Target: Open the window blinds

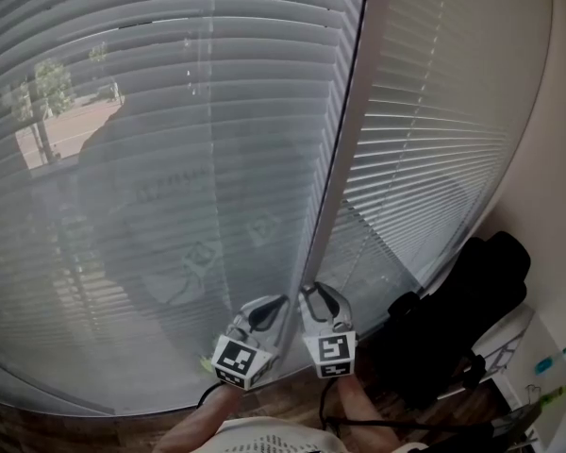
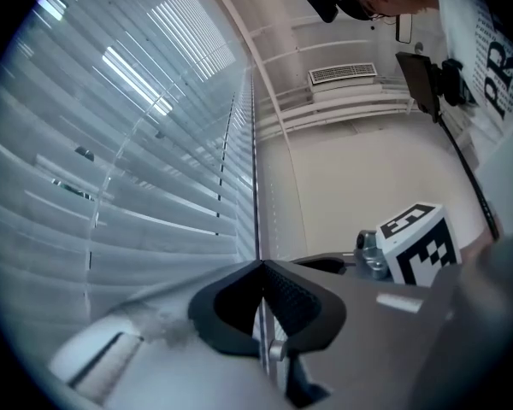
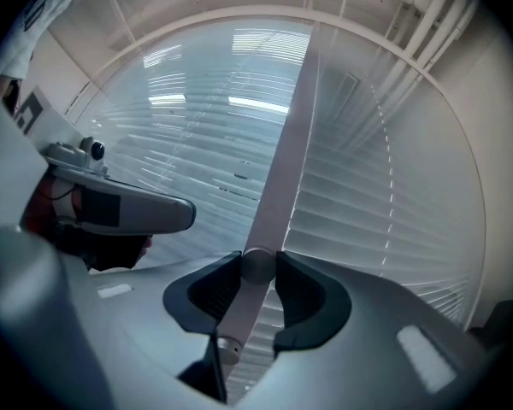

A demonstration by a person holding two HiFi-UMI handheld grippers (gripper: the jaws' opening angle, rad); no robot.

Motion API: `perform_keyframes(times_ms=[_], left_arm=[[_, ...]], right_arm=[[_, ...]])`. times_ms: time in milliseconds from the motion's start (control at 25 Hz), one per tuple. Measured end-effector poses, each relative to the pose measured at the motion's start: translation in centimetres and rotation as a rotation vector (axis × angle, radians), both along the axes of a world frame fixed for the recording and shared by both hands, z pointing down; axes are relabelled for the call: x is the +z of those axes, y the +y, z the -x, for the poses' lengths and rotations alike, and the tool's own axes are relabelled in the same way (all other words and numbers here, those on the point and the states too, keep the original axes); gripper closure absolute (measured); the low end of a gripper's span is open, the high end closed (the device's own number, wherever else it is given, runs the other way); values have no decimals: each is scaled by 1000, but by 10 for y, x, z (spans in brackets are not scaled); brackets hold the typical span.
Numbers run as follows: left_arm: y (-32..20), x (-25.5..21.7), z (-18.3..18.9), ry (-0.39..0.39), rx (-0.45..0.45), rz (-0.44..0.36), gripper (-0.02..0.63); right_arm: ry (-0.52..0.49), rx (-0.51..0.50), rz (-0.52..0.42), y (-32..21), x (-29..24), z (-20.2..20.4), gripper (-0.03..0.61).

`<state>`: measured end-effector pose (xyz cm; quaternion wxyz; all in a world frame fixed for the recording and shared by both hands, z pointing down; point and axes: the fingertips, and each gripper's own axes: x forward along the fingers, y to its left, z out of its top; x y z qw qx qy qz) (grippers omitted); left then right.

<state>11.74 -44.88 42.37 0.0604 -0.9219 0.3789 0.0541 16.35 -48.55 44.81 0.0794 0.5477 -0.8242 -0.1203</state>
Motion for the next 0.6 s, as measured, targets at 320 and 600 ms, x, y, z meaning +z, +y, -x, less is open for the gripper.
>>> perform_keyframes(times_ms=[320,600], left_arm=[[1,6,2,6,0,11,621],[2,6,4,7,-3,11,621]], right_arm=[[-8,16,24,0,2,-1,446],[-68,20,55,-1,2,-2,446]])
